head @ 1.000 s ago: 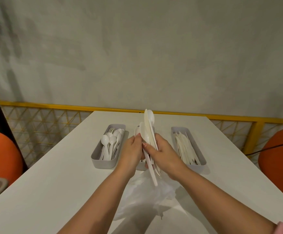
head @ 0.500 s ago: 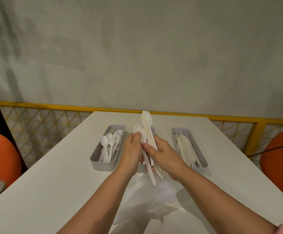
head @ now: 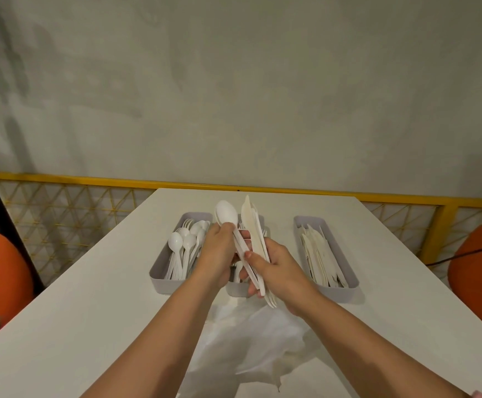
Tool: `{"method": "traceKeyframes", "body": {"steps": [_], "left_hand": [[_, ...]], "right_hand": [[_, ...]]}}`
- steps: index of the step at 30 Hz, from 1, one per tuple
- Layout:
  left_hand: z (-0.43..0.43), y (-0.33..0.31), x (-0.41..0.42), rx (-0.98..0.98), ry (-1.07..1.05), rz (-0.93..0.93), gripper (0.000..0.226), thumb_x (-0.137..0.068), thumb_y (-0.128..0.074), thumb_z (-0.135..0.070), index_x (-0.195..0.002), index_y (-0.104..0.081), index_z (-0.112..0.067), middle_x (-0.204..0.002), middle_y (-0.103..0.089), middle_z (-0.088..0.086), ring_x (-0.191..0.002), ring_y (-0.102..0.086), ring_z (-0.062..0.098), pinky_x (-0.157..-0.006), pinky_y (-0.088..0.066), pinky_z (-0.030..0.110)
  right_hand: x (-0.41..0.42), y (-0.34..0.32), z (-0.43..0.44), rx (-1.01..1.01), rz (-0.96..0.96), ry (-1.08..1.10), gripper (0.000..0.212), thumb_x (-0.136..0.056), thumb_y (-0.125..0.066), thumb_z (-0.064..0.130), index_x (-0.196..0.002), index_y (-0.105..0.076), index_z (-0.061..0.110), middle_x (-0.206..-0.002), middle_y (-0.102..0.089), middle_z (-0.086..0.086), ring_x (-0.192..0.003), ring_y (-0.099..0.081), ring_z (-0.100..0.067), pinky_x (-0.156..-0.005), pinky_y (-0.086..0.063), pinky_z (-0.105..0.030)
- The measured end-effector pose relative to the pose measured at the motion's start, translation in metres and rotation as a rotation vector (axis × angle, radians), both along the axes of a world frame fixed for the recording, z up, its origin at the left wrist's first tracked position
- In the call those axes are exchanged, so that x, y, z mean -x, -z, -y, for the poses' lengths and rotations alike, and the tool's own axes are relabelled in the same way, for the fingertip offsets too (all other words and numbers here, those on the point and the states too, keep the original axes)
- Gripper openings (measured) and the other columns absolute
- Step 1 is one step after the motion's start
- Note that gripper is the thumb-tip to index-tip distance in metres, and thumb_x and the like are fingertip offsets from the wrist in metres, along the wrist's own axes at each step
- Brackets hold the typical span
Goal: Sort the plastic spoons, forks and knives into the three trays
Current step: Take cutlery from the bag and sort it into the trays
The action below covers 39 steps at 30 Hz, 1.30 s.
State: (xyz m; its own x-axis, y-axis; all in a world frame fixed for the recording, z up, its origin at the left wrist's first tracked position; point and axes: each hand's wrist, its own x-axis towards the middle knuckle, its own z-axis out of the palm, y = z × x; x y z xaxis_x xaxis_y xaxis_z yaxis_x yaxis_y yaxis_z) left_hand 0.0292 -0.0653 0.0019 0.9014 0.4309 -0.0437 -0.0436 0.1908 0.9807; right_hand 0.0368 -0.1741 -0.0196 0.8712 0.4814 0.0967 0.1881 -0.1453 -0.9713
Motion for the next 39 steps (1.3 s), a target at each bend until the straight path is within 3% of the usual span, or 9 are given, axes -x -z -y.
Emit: {"method": "traceKeyframes", "body": {"steps": [5,7,11,16,21,26,31,34,39], "left_hand": [[-0.027,-0.004,-0.020,0.337,-0.118,0.054,0.021,-0.093,-0.029,-0.002,-0.081,-0.047,-0.002,-0.060,-0.051,0.008,-0.056,-0.049,0.019,-0.060,-0.051,0.033],[-0.045,-0.006,-0.029,0.399,-0.153,0.057,0.019,-0.092,-0.025,0.000,-0.087,-0.043,-0.006,-0.063,-0.040,0.006,-0.049,-0.039,0.015,-0.053,-0.047,0.029],[-0.084,0.003,-0.053,0.064,-0.162,-0.186,0.015,-0.093,-0.031,-0.001,-0.090,-0.046,-0.001,-0.067,-0.037,0.009,-0.055,-0.036,0.015,-0.051,-0.042,0.029],[-0.103,0.018,-0.065,-0.388,-0.155,-0.406,0.030,-0.094,-0.038,0.003,-0.122,-0.046,0.009,-0.089,-0.048,0.017,-0.064,-0.047,0.023,-0.055,-0.040,0.027],[-0.098,0.036,-0.065,-0.880,-0.148,-0.487,0.041,-0.097,-0.041,-0.011,-0.133,-0.035,0.007,-0.134,-0.044,0.025,-0.121,-0.046,0.036,-0.092,-0.041,0.036],[-0.092,0.059,-0.067,-0.991,-0.182,-0.502,0.051,-0.094,-0.046,-0.005,-0.139,-0.025,0.005,-0.137,-0.034,0.021,-0.120,-0.044,0.036,-0.100,-0.041,0.039],[-0.087,0.060,-0.064,-0.891,-0.209,-0.467,0.047,-0.095,-0.041,-0.006,-0.139,-0.026,-0.001,-0.139,-0.032,0.021,-0.122,-0.040,0.036,-0.102,-0.039,0.044],[-0.086,0.059,-0.063,-1.114,-0.189,-0.467,0.056,-0.092,-0.049,-0.009,-0.142,-0.025,-0.003,-0.139,-0.030,0.020,-0.125,-0.035,0.035,-0.104,-0.038,0.040],[-0.066,0.043,-0.053,-0.941,-0.163,-0.157,0.033,-0.098,-0.039,-0.025,-0.118,-0.057,-0.004,-0.115,-0.053,0.016,-0.107,-0.051,0.030,-0.086,-0.040,0.034]], "right_hand": [[-0.007,0.001,-0.002,0.009,-0.044,0.035,0.012,-0.099,-0.042,0.018,-0.105,-0.052,0.017,-0.071,-0.067,-0.005,-0.041,-0.055,-0.016,-0.039,-0.044,-0.021],[-0.012,0.000,-0.002,-0.006,-0.056,0.060,0.013,-0.099,-0.042,0.017,-0.108,-0.052,0.015,-0.070,-0.066,-0.006,-0.038,-0.053,-0.015,-0.040,-0.045,-0.021],[-0.017,0.000,-0.004,-0.001,-0.069,0.082,0.018,-0.099,-0.043,0.020,-0.115,-0.051,0.017,-0.069,-0.065,-0.005,-0.038,-0.051,-0.011,-0.044,-0.049,-0.023],[-0.017,0.004,-0.009,0.004,-0.068,0.045,0.011,-0.099,-0.044,0.019,-0.104,-0.053,0.017,-0.069,-0.064,-0.007,-0.040,-0.052,-0.014,-0.041,-0.045,-0.023],[-0.016,0.004,-0.010,-0.011,-0.073,-0.009,0.015,-0.099,-0.044,0.017,-0.107,-0.054,0.010,-0.067,-0.064,-0.006,-0.041,-0.051,-0.015,-0.042,-0.046,-0.024],[-0.017,0.002,-0.008,-0.041,-0.096,-0.038,0.012,-0.099,-0.044,0.018,-0.102,-0.055,0.016,-0.064,-0.063,-0.004,-0.040,-0.051,-0.013,-0.042,-0.045,-0.024],[-0.016,0.002,-0.007,-0.111,-0.177,-0.036,0.019,-0.098,-0.046,0.022,-0.109,-0.053,0.008,-0.055,-0.056,-0.002,-0.039,-0.049,-0.012,-0.040,-0.041,-0.022],[-0.017,0.002,-0.006,-0.161,-0.230,-0.028,0.021,-0.098,-0.047,0.021,-0.110,-0.052,0.005,-0.053,-0.051,-0.002,-0.038,-0.046,-0.013,-0.040,-0.040,-0.023],[-0.018,0.001,-0.005,-0.219,-0.298,-0.044,0.013,-0.097,-0.048,0.022,-0.099,-0.053,0.010,-0.049,-0.049,0.000,-0.036,-0.045,-0.013,-0.040,-0.039,-0.022]]}}
